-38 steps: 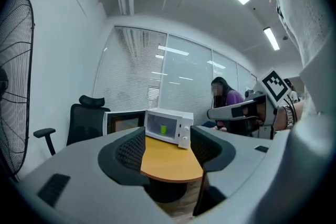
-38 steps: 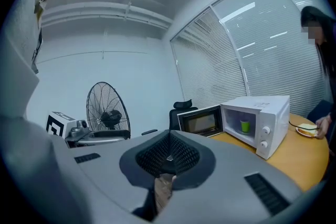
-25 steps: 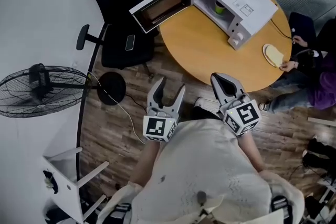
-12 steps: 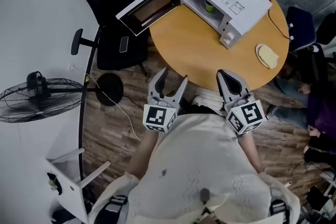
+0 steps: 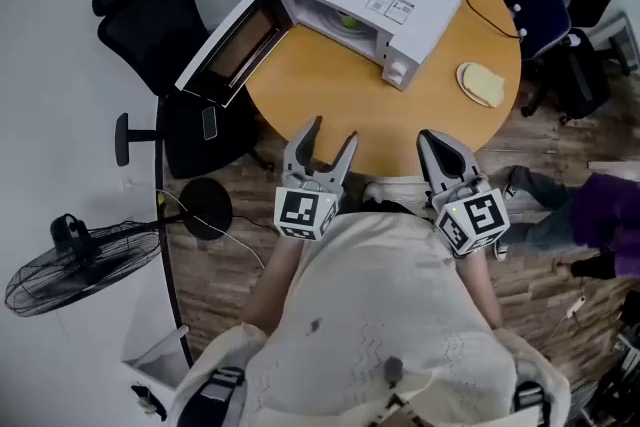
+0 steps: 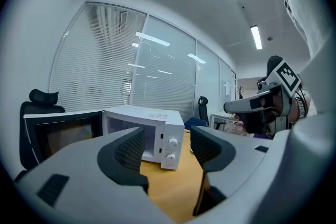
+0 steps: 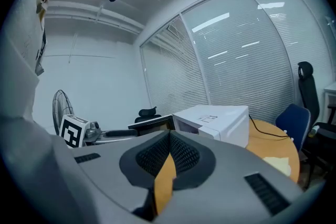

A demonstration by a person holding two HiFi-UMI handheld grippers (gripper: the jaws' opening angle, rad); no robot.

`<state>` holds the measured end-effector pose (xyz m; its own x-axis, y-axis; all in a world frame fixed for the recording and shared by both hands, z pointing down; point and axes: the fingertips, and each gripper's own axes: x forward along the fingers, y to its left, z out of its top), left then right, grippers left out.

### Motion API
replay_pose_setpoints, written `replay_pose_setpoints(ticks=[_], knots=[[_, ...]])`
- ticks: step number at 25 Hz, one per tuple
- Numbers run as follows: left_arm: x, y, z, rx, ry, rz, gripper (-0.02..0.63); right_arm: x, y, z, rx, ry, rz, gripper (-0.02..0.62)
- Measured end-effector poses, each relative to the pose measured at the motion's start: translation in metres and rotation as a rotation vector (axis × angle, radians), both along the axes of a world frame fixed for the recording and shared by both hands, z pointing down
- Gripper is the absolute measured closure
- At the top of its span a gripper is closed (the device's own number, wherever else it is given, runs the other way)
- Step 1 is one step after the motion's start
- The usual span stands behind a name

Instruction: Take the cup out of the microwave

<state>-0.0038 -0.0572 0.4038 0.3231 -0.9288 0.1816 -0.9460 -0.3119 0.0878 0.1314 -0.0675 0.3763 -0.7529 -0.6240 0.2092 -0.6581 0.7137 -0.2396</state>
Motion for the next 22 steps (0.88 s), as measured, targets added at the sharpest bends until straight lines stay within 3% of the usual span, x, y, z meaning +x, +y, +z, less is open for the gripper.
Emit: replay_pose_setpoints(ticks=[7,22], knots=[[-0.019,-0.053,0.013,-0.024,-0.005,0.094,0.33,-0.007,-0.033,0.005,-0.024,0.009,0.139,0.588],[-0.085,-0.141,0.056,-0.086,-0.035,0.221,0.33,-0.078,-0.085,0.006,-0.041,0.036,0.278,0.588]])
